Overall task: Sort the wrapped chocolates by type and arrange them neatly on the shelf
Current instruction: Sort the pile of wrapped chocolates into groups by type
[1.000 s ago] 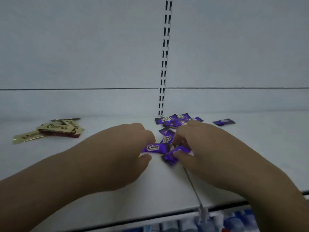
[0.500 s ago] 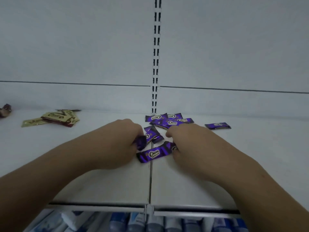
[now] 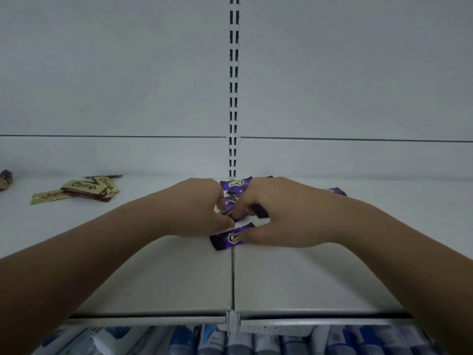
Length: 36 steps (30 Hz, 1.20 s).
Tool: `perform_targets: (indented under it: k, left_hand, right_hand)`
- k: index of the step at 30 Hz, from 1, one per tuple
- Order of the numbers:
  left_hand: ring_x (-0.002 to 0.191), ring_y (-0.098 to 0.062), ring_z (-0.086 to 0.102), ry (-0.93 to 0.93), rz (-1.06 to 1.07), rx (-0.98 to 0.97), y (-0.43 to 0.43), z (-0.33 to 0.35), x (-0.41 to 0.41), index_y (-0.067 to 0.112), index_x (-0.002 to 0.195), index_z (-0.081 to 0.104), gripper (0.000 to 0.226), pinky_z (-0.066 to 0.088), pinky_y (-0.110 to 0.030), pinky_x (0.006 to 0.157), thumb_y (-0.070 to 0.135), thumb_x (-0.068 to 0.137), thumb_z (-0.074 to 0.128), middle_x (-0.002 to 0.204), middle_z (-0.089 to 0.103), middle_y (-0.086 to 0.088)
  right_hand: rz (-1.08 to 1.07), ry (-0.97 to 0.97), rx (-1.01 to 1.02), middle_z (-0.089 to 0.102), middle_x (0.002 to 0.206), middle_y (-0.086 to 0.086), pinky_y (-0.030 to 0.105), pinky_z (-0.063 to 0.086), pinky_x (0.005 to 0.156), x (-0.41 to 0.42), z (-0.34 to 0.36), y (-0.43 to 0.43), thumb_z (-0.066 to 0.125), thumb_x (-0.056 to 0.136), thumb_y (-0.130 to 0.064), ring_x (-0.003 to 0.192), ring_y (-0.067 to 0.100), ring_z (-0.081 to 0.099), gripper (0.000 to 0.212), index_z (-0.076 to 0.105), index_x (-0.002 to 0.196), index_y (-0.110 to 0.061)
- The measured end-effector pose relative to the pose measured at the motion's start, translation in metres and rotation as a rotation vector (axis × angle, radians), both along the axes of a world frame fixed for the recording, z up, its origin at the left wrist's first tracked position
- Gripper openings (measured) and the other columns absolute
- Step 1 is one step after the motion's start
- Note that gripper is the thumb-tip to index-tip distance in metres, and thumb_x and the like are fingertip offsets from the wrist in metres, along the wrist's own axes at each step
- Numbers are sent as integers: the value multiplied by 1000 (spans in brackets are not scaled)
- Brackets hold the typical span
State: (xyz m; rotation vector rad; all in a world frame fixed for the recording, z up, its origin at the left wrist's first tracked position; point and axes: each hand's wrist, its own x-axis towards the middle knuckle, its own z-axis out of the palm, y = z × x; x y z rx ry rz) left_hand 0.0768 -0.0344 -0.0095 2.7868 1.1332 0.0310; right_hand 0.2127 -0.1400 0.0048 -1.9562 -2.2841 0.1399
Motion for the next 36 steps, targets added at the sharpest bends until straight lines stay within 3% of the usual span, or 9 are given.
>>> perform_targets:
  k: [3,6,12,18,22,26,30,33,36]
  left_hand:
    - [80,-14,56,-40,-38,-2,1,-1,2,26,100,65,34,43,-26,63,52,79,61,82,56,6]
    - [92,-15,56,-31,-68,-2,3,-2,-1,24,101,61,33,47,-29,78,50,81,60,97,58,4]
    - [69,-15,46,-66,-118,-56,14,-5,-5,21,96,44,18,35,-29,58,33,86,52,80,52,1]
    - [91,-19,34,-173,-196,-20,25,-14,3,15,100,48,16,31,-29,72,26,92,39,80,47,2]
    - [93,-9,29,-243,-313,20,26,-29,12,18,111,51,23,25,-17,84,31,96,40,101,45,3]
    - [122,-12,34,-295,-253,-157,28,-34,22,24,130,43,35,27,-25,102,24,94,43,128,40,7]
    - [113,-16,45,-266,-197,-361,25,-21,35,16,113,41,42,39,-39,102,35,76,44,123,45,2]
    - [109,-21,48,-213,-186,-374,23,-16,48,21,109,35,40,41,-42,100,34,74,48,124,46,-1]
    - [116,-24,48,-229,-185,-373,24,-17,62,21,118,37,39,41,-43,101,29,83,52,131,47,-8]
  right_hand:
    - [34,35,10,53,96,-6,36,48,82,-3,-9,4,62,82,-53,91,14,53,31,65,101,-30]
    - [44,58,26,58,100,-5,33,45,83,1,-14,5,64,83,-50,92,12,53,31,65,102,-25]
    - [65,24,-15,56,94,-11,23,44,72,4,-19,8,58,88,-43,78,4,49,24,59,107,-27]
    - [75,-42,49,52,92,-6,25,38,73,17,-25,14,54,90,-31,85,11,46,11,52,97,-22]
    - [-4,-49,170,43,109,-7,32,34,93,36,-38,18,48,90,-47,106,14,37,25,53,107,-29]
    - [-148,-76,149,30,143,-8,40,22,109,50,-48,21,35,86,-66,138,16,19,56,37,133,-36]
    - [-330,-61,-13,1,161,-5,57,5,116,63,-50,31,29,81,-77,148,27,-9,78,9,147,-41]
    - [-388,-13,-21,21,156,-3,56,16,113,72,-53,39,30,81,-76,145,29,13,76,17,146,-39]
    - [-337,142,24,50,123,-7,32,39,90,77,-55,44,41,89,-63,110,17,47,58,39,135,-28]
